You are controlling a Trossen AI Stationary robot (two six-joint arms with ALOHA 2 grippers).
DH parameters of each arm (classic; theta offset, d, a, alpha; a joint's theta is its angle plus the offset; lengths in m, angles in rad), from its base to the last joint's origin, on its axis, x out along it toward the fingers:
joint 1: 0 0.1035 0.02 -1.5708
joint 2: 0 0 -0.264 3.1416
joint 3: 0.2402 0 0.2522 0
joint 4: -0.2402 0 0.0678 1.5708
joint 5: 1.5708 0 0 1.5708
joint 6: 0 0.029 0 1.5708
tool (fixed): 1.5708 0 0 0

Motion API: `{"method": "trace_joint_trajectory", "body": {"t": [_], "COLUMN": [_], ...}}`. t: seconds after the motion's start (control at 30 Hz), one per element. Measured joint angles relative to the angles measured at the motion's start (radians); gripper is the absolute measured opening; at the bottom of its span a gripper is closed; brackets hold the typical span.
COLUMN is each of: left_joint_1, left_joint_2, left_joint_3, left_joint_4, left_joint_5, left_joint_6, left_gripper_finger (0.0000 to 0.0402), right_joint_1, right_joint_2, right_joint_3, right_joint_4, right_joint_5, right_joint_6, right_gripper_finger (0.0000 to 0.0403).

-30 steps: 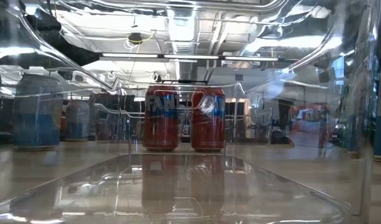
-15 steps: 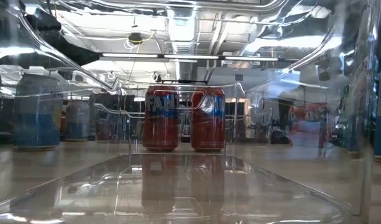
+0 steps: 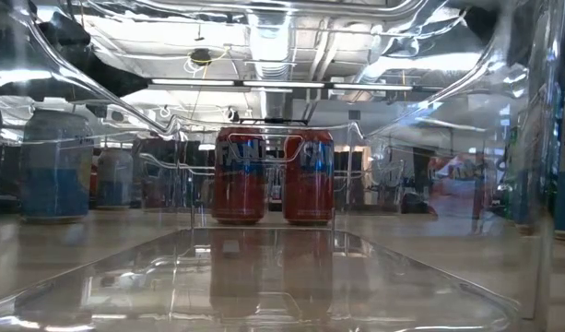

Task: Sort soda cans
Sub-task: Put the top left white and blue soda can into the top left transparent bin

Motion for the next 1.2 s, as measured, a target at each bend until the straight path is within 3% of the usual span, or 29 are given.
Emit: {"method": "trace_joint_trajectory", "body": {"t": [0.13,0.33,0.43,0.53,0.7,0.9,1.2], "left_joint_1": [0.0,0.0,0.002,0.013,0.049,0.077,0.079], "left_joint_2": [0.0,0.0,0.0,0.0,0.0,0.0,0.0], "left_joint_3": [0.0,0.0,0.0,0.0,0.0,0.0,0.002], "left_joint_4": [0.086,0.157,0.17,0.165,0.188,0.167,0.219], "left_joint_5": [-0.088,-0.207,-0.284,-0.3,-0.375,-0.374,-0.31], "left_joint_6": [0.107,0.184,0.188,0.201,0.254,0.484,0.45], "left_gripper_finger": [0.0,0.0,0.0,0.0,0.0,0.0,0.0], "right_joint_1": [-0.064,-0.156,-0.199,-0.239,-0.313,-0.352,-0.35], "right_joint_2": [0.007,0.009,0.009,0.01,0.009,0.009,0.009], "right_joint_3": [0.017,0.018,0.011,0.0,0.0,0.001,0.001], "right_joint_4": [-0.016,-0.062,-0.105,-0.15,-0.114,-0.117,-0.035], "right_joint_5": [0.068,0.087,0.171,0.267,0.309,0.307,0.305], "right_joint_6": [-0.001,0.052,0.068,0.183,0.209,0.118,0.114], "right_gripper_finger": [0.0006,0.0006,0.0006,0.0006,0.0006,0.0006,0.0006]}}
